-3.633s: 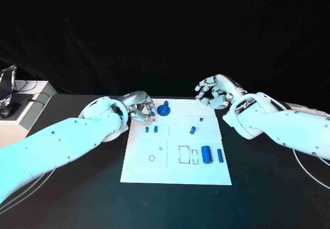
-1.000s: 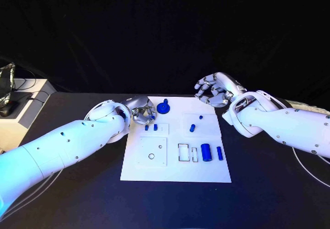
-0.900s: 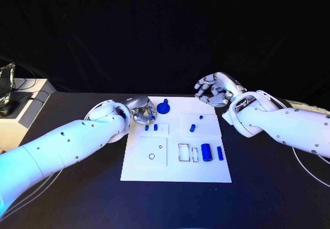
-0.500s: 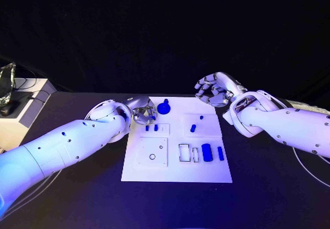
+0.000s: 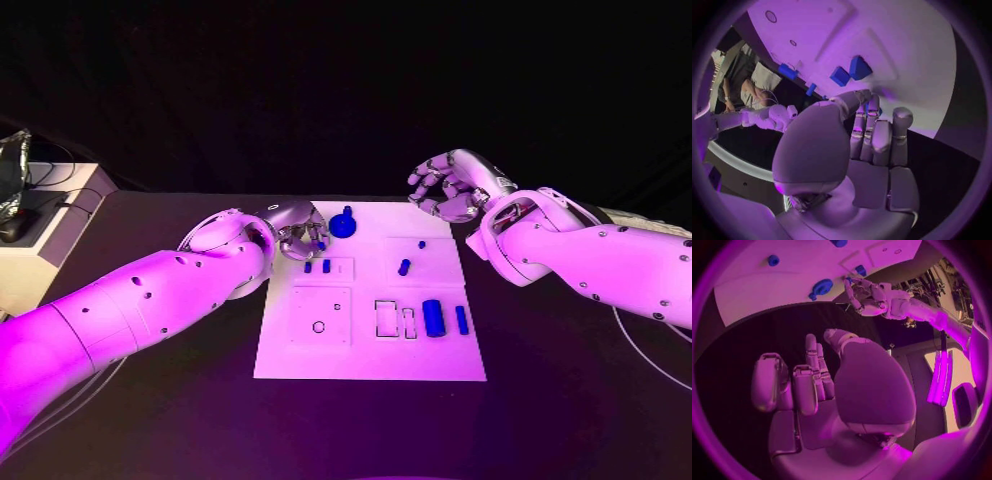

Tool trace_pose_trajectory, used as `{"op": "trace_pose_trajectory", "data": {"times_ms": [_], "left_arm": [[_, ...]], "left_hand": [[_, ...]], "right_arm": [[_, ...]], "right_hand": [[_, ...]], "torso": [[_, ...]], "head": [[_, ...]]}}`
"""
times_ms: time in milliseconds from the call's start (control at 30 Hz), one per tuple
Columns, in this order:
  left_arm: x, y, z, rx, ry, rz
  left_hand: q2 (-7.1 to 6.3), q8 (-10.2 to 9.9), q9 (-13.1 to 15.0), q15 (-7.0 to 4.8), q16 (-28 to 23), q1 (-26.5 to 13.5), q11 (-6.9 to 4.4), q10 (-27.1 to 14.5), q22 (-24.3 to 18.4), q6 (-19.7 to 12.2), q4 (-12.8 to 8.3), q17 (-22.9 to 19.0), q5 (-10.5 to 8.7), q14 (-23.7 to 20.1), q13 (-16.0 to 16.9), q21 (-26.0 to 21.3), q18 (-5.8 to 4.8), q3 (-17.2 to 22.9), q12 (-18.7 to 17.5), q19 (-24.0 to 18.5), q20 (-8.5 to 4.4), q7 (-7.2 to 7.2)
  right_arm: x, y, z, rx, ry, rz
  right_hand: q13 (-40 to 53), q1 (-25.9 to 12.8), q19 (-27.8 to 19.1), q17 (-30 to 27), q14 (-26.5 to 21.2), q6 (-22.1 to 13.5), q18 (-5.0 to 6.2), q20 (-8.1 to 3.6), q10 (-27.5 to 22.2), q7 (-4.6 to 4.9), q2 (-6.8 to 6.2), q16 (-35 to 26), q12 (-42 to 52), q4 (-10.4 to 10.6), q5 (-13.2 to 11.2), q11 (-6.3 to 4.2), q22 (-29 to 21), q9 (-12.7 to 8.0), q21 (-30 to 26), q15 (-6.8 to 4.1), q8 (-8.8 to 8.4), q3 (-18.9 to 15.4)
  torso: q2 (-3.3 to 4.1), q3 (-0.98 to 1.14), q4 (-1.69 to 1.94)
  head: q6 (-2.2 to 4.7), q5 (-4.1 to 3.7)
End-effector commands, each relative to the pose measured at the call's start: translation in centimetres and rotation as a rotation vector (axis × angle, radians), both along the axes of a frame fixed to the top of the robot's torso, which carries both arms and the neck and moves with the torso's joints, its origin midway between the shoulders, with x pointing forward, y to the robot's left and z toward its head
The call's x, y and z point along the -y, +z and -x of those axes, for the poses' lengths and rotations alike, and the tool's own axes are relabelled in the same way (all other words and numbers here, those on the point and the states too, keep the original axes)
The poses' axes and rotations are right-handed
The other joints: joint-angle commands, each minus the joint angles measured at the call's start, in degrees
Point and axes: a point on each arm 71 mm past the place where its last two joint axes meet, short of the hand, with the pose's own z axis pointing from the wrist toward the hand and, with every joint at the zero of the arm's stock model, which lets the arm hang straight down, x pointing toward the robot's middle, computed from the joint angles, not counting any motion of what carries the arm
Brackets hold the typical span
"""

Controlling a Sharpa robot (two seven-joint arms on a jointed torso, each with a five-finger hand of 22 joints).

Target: Assemble the parts on the task board

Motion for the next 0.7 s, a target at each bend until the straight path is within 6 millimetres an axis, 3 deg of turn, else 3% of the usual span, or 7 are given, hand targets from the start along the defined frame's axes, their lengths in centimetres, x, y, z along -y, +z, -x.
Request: {"op": "trace_pose_trajectory", "data": {"times_ms": [33,100,233,700], "left_arm": [[0.38,-0.69,0.39,-0.021,-0.027,-0.011],[0.34,-0.64,0.41,-0.018,-0.028,-0.002],[0.22,-0.55,0.42,-0.013,-0.026,0.010],[-0.34,-0.51,0.34,-0.015,0.003,0.016]], "left_hand": [[0.14,-0.3,0.6,0.27,0.1,-0.4,0.31,-0.5,-0.7,-0.8,-0.5,-0.3,-0.38,-0.2,0.1,-0.3,-0.66,0.2,-0.7,-0.9,-0.22,1.00],[0.10,-2.6,-0.4,1.09,-0.3,-0.7,1.25,-2.9,-1.7,-4.5,-0.8,-2.6,-0.49,-1.5,0.0,-1.0,-0.48,0.2,-1.8,-2.1,0.34,1.94],[-0.19,-4.4,-1.2,1.53,-0.5,-0.9,1.76,-4.8,-2.2,-7.2,-1.0,-4.2,-0.48,-2.5,-0.1,-1.4,-0.32,0.2,-2.6,-2.9,0.85,2.04],[-1.23,-6.5,-2.3,2.66,-0.9,-2.1,3.04,-8.1,-3.5,-10.3,-0.6,-6.5,-0.44,-4.0,-0.4,-2.4,-0.02,0.1,-3.4,-4.4,1.92,1.58]], "right_arm": [[-0.12,0.05,0.07,0.012,0.010,0.007],[-0.10,0.06,0.07,0.012,0.010,0.007],[-0.08,0.05,0.06,0.012,0.009,0.008],[-0.02,0.05,0.07,0.013,0.008,0.008]], "right_hand": [[0.0,-0.5,-0.1,0.9,2.7,0.4,0.45,0.23,0.5,-0.15,-0.11,-0.3,-0.3,-0.3,0.0,0.02,3.5,0.1,-0.2,0.42,-0.26,-0.1],[0.0,-0.5,-0.1,0.9,2.7,0.4,0.45,0.23,0.5,-0.15,-0.11,-0.3,-0.3,-0.3,0.0,0.02,3.5,0.1,-0.2,0.42,-0.26,-0.1],[0.0,-0.5,-0.1,0.9,2.7,0.4,0.45,0.23,0.5,-0.15,-0.11,-0.3,-0.3,-0.3,0.0,0.02,3.5,0.1,-0.2,0.42,-0.26,-0.1],[-0.3,-0.6,-0.2,0.9,2.7,0.4,0.47,0.23,0.5,-0.14,-0.13,-0.4,-0.5,-0.3,0.0,0.03,3.5,0.1,-0.3,0.43,-0.35,-0.1]], "torso": [[-0.07,0.01,0.07],[-0.07,-0.01,0.05],[-0.05,-0.03,0.01],[0.02,-0.03,0.00]], "head": [[-0.02,-0.06],[0.00,-0.03],[0.06,-0.01],[0.09,-0.05]]}}
